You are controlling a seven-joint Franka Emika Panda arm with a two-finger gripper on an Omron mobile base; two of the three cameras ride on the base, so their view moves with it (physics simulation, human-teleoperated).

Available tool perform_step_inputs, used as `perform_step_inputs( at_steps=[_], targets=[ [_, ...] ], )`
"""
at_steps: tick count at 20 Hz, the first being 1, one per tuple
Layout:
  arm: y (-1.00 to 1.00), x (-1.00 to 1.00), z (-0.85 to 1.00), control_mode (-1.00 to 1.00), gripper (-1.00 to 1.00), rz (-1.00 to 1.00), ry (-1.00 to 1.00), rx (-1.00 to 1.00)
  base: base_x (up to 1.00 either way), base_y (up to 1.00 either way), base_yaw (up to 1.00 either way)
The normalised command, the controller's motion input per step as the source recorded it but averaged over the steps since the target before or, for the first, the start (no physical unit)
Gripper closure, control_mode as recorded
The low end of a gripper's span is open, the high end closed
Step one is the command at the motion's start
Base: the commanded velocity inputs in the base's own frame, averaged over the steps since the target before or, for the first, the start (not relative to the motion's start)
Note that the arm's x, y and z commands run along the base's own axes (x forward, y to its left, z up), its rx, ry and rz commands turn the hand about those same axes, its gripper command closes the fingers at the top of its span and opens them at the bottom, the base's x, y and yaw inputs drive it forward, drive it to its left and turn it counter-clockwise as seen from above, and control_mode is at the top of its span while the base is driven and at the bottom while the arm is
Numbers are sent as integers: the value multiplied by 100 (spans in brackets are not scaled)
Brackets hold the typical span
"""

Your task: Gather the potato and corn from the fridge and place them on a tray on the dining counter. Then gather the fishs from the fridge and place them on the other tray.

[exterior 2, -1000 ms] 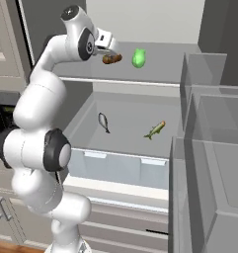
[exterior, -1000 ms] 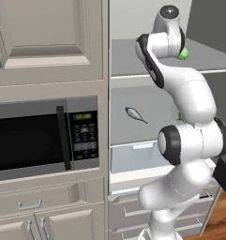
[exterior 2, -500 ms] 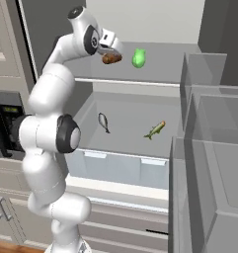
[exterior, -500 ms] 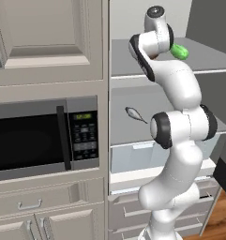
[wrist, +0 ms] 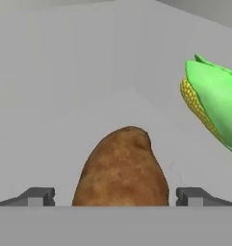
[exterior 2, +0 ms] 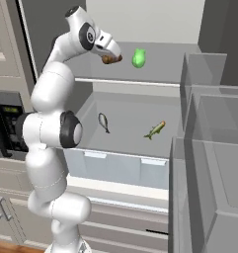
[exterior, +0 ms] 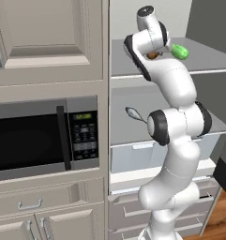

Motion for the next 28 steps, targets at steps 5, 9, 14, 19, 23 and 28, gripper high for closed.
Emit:
perform_step_inputs(
  at_steps=[5,9,14,19,23,28],
  targets=[
    [-9,-4,-20,-100,100,-1,0,6,0,0,0],
    [-4,-15,-1,-100,100,2,-5,1,0,0,0],
    [-1,-100,-11,-100,100,35,-26,0,0,0,0],
    [0,-100,-7,-100,100,40,-17,2,0,0,0],
    [36,-100,46,-100,100,23,12,9,0,0,0],
    [59,-100,49,-100,100,1,41,3,0,0,0]
  ],
)
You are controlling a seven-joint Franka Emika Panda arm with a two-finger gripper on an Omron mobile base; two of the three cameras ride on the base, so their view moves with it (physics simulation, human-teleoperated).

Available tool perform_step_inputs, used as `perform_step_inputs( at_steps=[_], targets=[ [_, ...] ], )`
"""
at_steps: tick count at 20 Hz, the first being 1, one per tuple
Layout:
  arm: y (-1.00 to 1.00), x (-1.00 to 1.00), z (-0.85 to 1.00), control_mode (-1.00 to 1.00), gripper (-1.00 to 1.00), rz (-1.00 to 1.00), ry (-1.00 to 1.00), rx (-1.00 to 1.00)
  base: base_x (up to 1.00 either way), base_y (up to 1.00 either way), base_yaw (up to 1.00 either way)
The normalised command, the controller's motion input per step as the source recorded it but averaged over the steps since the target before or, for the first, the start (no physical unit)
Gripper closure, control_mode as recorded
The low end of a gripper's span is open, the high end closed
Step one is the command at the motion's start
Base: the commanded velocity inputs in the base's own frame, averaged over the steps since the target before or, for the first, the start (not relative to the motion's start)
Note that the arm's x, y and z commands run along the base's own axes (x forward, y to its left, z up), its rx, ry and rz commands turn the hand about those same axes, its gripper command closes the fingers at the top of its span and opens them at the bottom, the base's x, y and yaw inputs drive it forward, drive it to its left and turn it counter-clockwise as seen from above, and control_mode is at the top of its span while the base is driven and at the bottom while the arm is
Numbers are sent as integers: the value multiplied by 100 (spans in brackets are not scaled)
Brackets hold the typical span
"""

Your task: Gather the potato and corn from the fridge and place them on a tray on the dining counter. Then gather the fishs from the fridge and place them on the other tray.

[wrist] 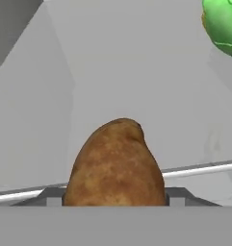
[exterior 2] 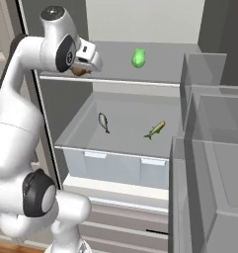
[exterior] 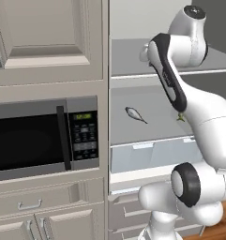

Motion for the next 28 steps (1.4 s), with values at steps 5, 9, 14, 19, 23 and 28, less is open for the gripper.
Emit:
perform_step_inputs(
  at_steps=[5,9,14,19,23,28],
  targets=[
    [22,-100,-18,-100,100,0,48,-2,0,0,0],
    [-3,-100,-90,-100,100,0,19,-10,0,0,0],
    [-5,-100,-100,-100,100,4,3,-10,0,0,0],
    [-1,-53,-99,-100,100,5,1,9,0,0,0],
    [0,-3,-89,-100,100,5,-1,3,0,0,0],
    [6,-11,-14,-100,100,1,1,1,0,0,0]
  ],
)
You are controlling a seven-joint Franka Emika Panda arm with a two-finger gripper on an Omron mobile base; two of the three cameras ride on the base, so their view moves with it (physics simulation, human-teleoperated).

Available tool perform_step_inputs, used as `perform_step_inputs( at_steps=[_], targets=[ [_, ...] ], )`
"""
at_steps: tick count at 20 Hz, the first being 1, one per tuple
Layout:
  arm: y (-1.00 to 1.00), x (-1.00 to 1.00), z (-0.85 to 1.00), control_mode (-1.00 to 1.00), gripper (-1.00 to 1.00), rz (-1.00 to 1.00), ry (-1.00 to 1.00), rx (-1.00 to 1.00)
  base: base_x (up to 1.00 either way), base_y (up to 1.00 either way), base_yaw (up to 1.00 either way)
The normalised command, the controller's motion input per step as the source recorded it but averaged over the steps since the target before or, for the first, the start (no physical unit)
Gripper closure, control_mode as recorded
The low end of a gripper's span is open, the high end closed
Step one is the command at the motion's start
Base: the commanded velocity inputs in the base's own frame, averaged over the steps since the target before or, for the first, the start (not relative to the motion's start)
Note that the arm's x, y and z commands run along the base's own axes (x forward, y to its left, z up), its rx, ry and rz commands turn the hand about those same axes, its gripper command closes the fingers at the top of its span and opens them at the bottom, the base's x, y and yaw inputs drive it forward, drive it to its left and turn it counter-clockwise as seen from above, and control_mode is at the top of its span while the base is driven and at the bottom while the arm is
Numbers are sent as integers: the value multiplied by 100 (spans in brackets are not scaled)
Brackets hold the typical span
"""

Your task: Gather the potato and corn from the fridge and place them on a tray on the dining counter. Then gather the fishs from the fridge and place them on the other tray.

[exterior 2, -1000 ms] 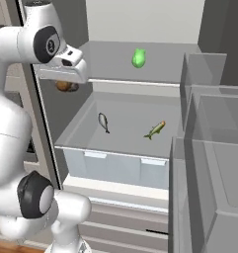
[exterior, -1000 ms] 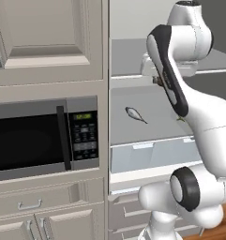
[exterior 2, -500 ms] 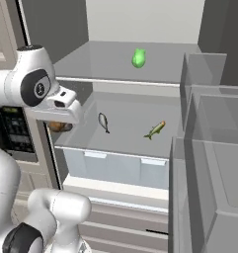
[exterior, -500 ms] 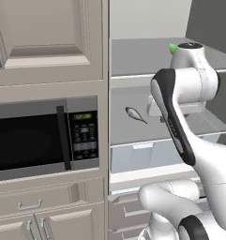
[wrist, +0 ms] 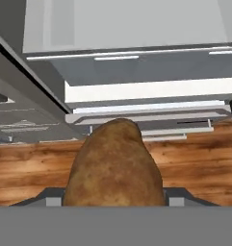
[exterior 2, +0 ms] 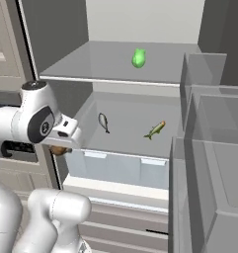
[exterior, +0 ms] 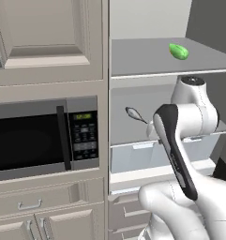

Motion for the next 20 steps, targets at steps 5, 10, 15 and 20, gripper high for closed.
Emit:
perform_step_inputs(
  at_steps=[5,10,15,20],
  targets=[
    [4,-6,-4,100,100,0,1,0,-56,44,3],
    [0,0,0,100,100,0,0,0,-44,87,31],
    [0,0,0,100,100,0,0,0,-39,53,71],
    [0,0,0,100,100,0,0,0,-28,0,95]
  ],
)
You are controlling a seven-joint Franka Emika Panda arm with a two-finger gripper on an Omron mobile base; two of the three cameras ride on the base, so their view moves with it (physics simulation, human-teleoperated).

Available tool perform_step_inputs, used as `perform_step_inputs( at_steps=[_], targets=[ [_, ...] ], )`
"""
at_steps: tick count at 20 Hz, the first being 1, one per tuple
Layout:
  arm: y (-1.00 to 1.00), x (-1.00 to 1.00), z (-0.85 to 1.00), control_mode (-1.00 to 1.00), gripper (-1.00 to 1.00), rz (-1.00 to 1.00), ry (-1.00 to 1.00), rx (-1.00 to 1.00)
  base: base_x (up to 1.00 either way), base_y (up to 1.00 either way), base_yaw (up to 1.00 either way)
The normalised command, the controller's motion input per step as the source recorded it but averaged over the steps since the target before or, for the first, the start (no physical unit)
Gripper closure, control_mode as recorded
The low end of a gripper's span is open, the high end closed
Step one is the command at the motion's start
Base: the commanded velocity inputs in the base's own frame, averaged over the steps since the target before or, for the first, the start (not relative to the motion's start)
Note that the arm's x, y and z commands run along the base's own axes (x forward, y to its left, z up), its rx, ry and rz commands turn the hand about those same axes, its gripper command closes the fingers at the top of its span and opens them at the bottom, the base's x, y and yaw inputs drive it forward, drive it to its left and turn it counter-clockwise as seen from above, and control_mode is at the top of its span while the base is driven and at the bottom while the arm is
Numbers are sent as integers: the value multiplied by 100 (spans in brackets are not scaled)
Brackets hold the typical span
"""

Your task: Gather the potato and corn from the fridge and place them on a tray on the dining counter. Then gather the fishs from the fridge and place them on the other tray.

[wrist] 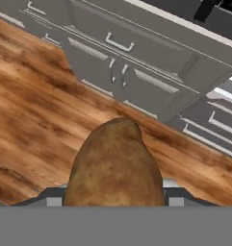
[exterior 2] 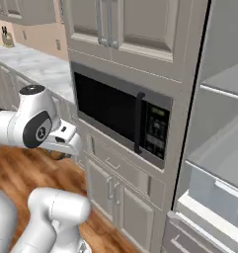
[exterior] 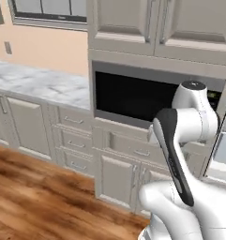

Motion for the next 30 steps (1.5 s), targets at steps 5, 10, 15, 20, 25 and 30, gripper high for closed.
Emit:
perform_step_inputs(
  at_steps=[5,10,15,20,25,30],
  targets=[
    [0,0,0,100,100,0,0,0,-38,0,100],
    [0,0,0,100,100,0,0,0,-43,3,94],
    [0,0,0,100,100,0,0,0,-61,57,61],
    [0,0,0,100,100,0,0,0,1,86,4],
    [0,0,0,100,100,0,0,0,-6,97,-4],
    [0,0,0,100,100,0,0,0,-2,100,-2]
  ],
)
